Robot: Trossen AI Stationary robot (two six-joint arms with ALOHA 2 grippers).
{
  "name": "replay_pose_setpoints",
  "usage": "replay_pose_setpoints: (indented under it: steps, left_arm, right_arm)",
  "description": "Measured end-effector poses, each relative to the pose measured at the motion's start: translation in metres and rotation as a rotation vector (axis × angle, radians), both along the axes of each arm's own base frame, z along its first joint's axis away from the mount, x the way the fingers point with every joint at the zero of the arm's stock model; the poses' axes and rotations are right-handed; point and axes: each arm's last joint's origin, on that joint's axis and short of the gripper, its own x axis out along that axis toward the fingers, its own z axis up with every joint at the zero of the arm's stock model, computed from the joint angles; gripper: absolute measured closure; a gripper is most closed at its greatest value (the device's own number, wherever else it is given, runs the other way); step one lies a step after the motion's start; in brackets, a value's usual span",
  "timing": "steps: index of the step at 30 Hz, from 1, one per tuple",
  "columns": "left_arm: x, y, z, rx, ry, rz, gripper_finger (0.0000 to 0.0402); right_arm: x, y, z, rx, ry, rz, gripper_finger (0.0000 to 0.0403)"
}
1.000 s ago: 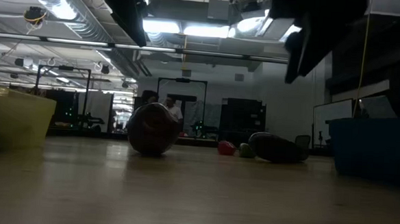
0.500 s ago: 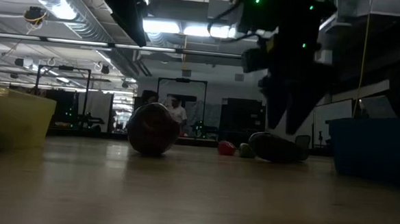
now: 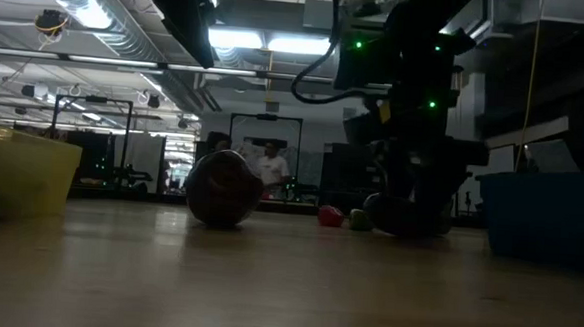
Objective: Sort produce into baskets
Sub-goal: Put the eggplant into the yellow bin
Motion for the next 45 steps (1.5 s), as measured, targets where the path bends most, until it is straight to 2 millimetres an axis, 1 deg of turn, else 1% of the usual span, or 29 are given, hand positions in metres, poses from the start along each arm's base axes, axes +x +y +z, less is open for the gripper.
replay_pose_setpoints:
  steps: [3, 10, 12, 14, 16, 18, 22, 25, 29, 34, 37, 41, 45]
  left_arm:
    - [0.0, 0.0, 0.0, 0.0, 0.0, 0.0, 0.0167]
    - [0.002, -0.001, 0.001, -0.005, -0.026, -0.002, 0.0167]
    - [0.005, -0.001, 0.003, -0.008, -0.058, -0.01, 0.0167]
    - [0.006, -0.002, 0.005, -0.01, -0.085, -0.016, 0.0167]
    - [0.006, -0.002, 0.007, -0.014, -0.098, -0.015, 0.0167]
    - [0.003, -0.002, 0.011, -0.022, -0.115, -0.011, 0.0167]
    - [-0.007, -0.001, 0.025, -0.027, -0.171, -0.004, 0.0167]
    - [-0.017, 0.0, 0.036, -0.03, -0.214, 0.011, 0.0167]
    - [-0.031, 0.002, 0.049, 0.015, -0.262, 0.042, 0.0167]
    - [-0.048, 0.008, 0.059, 0.102, -0.279, 0.089, 0.0167]
    - [-0.055, 0.009, 0.063, 0.167, -0.293, 0.103, 0.0167]
    - [-0.064, 0.006, 0.068, 0.239, -0.317, 0.123, 0.0167]
    - [-0.068, -0.002, 0.067, 0.284, -0.343, 0.132, 0.0167]
  right_arm:
    - [0.001, 0.001, 0.0, 0.019, -0.009, 0.002, 0.0108]
    - [0.001, 0.001, 0.001, 0.022, -0.012, 0.003, 0.0221]
    - [0.001, 0.001, 0.001, 0.023, -0.013, 0.001, 0.0245]
    - [0.001, 0.001, 0.002, 0.027, -0.018, -0.012, 0.0259]
    - [0.001, 0.002, 0.002, 0.051, -0.023, -0.025, 0.0261]
    - [0.002, 0.003, 0.006, 0.081, -0.032, -0.026, 0.0254]
    - [0.011, 0.004, 0.021, 0.109, -0.102, -0.021, 0.0236]
    - [0.021, 0.004, 0.04, 0.113, -0.179, -0.016, 0.0234]
    - [0.038, 0.005, 0.071, 0.118, -0.304, -0.005, 0.0238]
    - [0.061, 0.006, 0.116, 0.128, -0.548, 0.01, 0.0237]
    - [0.073, 0.006, 0.14, 0.133, -0.706, 0.02, 0.0236]
    - [0.083, 0.007, 0.161, 0.139, -0.881, 0.032, 0.0236]
    - [0.09, 0.008, 0.172, 0.186, -1.012, 0.068, 0.0236]
